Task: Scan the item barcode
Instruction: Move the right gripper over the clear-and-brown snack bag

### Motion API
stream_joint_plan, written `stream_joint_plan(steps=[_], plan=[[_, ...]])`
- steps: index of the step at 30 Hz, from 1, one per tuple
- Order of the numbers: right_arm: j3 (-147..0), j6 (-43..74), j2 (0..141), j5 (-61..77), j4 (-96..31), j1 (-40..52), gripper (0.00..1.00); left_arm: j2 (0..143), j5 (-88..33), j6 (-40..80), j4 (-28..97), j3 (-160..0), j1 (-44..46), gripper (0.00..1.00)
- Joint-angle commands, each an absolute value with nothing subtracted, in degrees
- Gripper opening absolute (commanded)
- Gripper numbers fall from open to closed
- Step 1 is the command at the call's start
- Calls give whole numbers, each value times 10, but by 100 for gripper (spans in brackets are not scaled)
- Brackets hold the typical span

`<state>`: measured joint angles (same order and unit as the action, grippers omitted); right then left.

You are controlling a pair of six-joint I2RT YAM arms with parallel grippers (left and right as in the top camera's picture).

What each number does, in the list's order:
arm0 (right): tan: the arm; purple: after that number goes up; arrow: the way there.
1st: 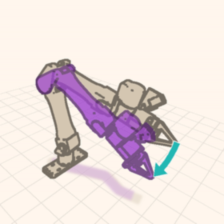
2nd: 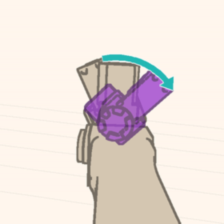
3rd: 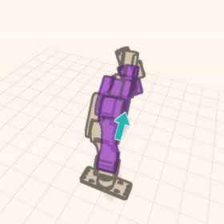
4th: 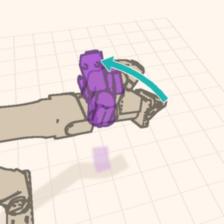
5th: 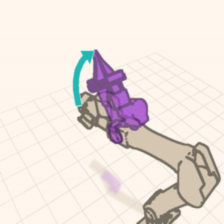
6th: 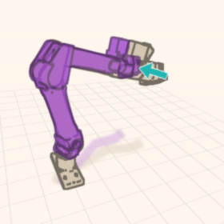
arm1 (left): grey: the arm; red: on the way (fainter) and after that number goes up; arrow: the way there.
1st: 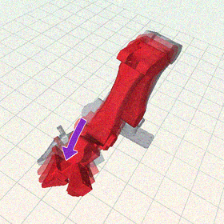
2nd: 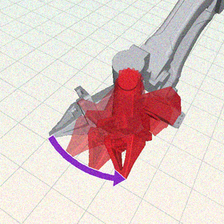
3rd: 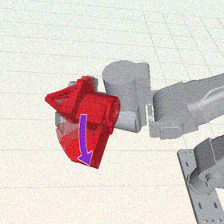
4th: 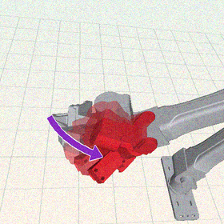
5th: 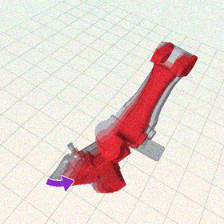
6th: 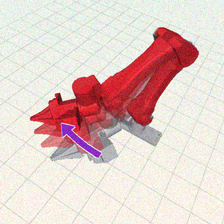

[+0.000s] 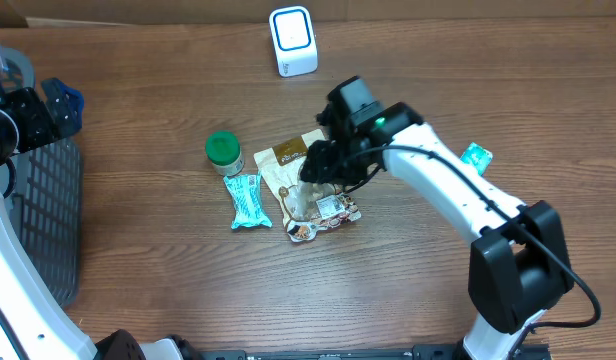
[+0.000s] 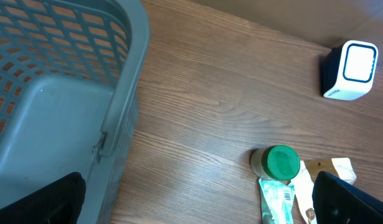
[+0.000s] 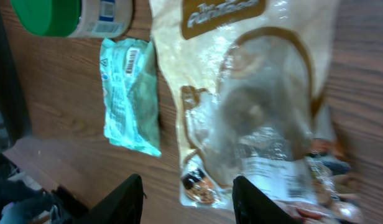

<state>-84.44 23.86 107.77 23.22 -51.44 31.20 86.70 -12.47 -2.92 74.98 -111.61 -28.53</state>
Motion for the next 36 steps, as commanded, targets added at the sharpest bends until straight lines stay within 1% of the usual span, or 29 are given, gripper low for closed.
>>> stream_joint_plan(steps=[1,6,10,15,17,25,32,36], plan=[[-815,312,1075,188,-495,352,47,869,-133,-22,748,-1118,-285,99],[-757,359,1075,187,-433,405,47,869,-133,-21,748,-1118,-285,100],[-731,361,1075,195,-385,437,47,869,-133,-22,748,-1118,-285,100],[-728,367,1075,195,-379,465,48,869,-133,-22,748,-1118,-285,100],[-727,375,1075,183,-379,472,52,869,-133,-21,748,-1118,-285,100],[-726,393,1075,107,-380,478,52,869,-133,-22,748,-1118,-285,100],[-703,418,1075,105,-383,478,52,869,-133,-21,748,-1118,-285,99],[-697,422,1075,114,-415,459,53,869,-133,-22,748,-1118,-285,99]])
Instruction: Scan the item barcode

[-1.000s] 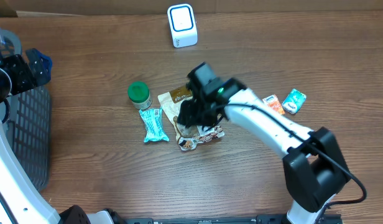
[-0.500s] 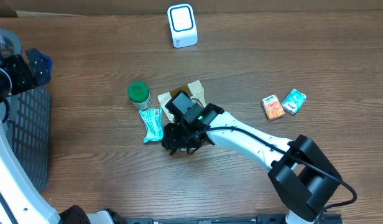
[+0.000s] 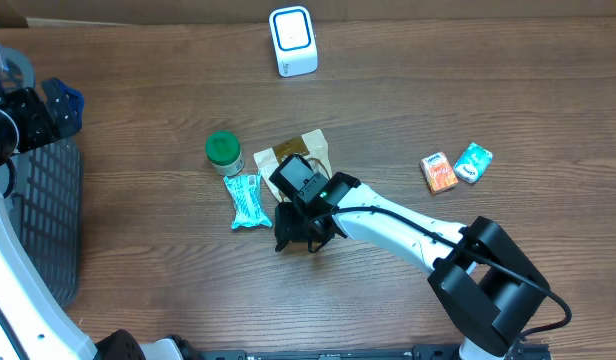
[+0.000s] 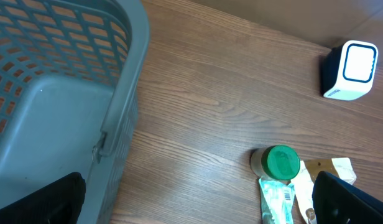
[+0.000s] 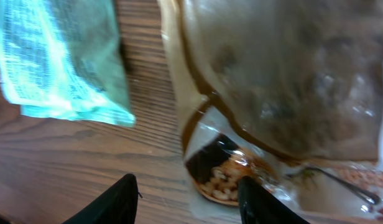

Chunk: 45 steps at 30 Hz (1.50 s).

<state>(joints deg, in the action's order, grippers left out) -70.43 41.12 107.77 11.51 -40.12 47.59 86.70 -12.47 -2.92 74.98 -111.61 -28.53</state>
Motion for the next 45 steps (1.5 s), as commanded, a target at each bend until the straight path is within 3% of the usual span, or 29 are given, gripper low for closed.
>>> stream_joint_plan(steps=[1,15,21,22,25,26,30,33,37,45], plan=[[-697,422,1075,116,-423,452,53,869,-133,-22,748,-1118,-285,100],[-697,361,1075,20,-420,281,53,869,-133,-22,748,-1118,-285,100],[-697,267,1075,17,-268,193,58,869,-133,-21,748,-1118,-285,100],[-699,266,1075,55,-180,163,63,869,-133,-21,748,-1118,-285,100],[-723,266,1074,194,-159,142,61,869,-133,-22,748,-1118,-285,100],[-743,285,1071,258,-186,140,61,869,-133,-21,748,-1118,-285,100],[-768,364,1067,289,-225,171,62,869,-133,-22,748,-1118,-285,100],[-767,430,1073,186,-215,220,69,869,-133,-21,748,-1118,-285,99],[-767,435,1101,46,-145,284,73,869,-133,-21,748,-1118,-285,99],[-767,435,1192,-25,5,331,67,869,-133,-21,748,-1118,-285,99]])
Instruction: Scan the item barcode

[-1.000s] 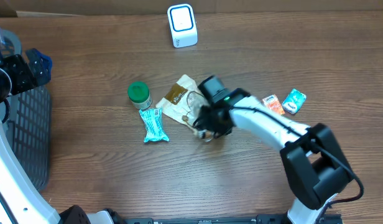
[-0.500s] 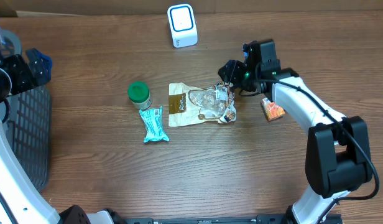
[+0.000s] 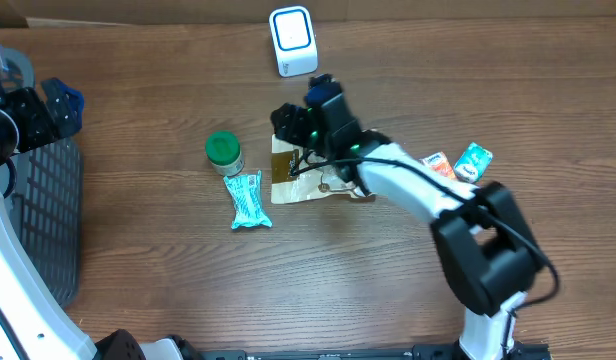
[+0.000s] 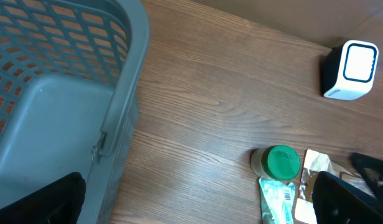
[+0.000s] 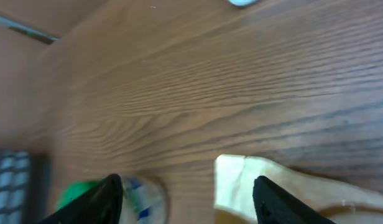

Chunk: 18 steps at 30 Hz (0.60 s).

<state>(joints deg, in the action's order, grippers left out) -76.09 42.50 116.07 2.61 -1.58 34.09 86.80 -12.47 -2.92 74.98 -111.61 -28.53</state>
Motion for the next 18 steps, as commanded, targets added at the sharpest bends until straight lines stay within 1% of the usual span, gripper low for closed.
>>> stream_joint_plan(steps=[1,8,13,18], plan=[[-767,436,1198,-25,13,331,67,869,-133,-22,748,-1118,-285,99],[-767,435,1205,0,15,331,67,869,-133,-22,748,-1118,-285,100],[-767,432,1205,89,-53,331,67,869,-133,-22,748,-1118,-285,100],[-771,424,1200,190,-127,327,63,869,-133,-22,748,-1118,-285,99]])
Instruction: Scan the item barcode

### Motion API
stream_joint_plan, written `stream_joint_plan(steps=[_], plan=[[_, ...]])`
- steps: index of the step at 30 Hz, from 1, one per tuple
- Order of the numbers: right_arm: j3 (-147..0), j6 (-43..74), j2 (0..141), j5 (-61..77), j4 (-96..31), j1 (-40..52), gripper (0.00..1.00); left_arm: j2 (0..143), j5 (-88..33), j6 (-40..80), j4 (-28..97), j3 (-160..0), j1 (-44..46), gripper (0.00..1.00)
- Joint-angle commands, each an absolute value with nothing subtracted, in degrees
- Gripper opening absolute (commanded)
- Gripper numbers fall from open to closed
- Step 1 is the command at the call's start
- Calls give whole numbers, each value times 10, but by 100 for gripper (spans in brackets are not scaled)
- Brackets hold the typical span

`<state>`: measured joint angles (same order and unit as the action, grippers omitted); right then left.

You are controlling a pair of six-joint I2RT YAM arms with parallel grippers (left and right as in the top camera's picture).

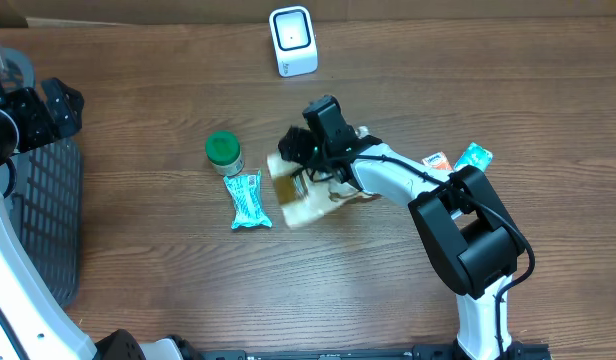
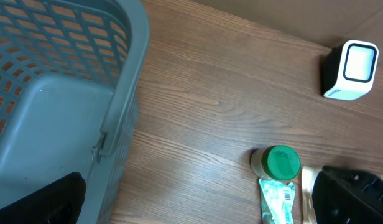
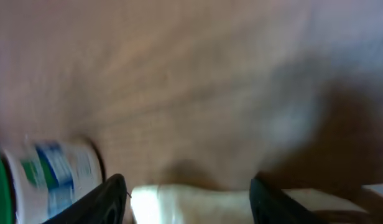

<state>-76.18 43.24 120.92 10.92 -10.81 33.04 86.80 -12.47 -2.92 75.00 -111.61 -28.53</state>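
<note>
The pale snack bag (image 1: 302,197) lies blurred in the table's middle, its edge (image 3: 191,200) between my right gripper's fingers. My right gripper (image 1: 300,150) stands open at the bag's far end; its wrist view is heavily blurred. The white barcode scanner (image 1: 293,40) stands at the back, also in the left wrist view as the scanner (image 2: 352,70). My left gripper (image 2: 201,205) hangs open and empty at the far left, over the grey basket (image 2: 48,93).
A green-lidded jar (image 1: 223,151) and a teal bar wrapper (image 1: 246,200) sit just left of the bag. An orange packet (image 1: 440,171) and a teal packet (image 1: 475,159) lie to the right. The basket (image 1: 38,220) fills the left edge.
My right gripper has dropped a little toward the jar side. The snack bag has shifted and now shows pale and blurred rather than brown and flat. The left arm is unchanged.
My right gripper first hovered open over the snack bag's middle. Then it was low at the bag's near end. Later it was at the bag's far end near the scanner, the bag turned. Now the bag has shifted again under it.
</note>
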Motion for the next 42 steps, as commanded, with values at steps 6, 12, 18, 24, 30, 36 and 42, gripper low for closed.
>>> stream_joint_plan(steps=[6,12,18,24,30,36,42], plan=[[-809,305,1162,249,-267,314,60,869,-133,-22,748,-1118,-285,100],[-855,222,1105,218,-481,300,62,869,-133,-22,748,-1118,-285,100],[-855,225,1055,219,-611,198,68,869,-133,-22,748,-1118,-285,100],[-797,226,1056,221,-615,117,67,869,-133,-22,748,-1118,-285,100],[-703,227,1056,245,-556,111,66,869,-133,-21,748,-1118,-285,99],[-632,227,1056,330,-431,118,59,869,-133,-22,748,-1118,-285,100],[-579,284,1056,351,-284,155,56,869,-133,-21,748,-1118,-285,99]])
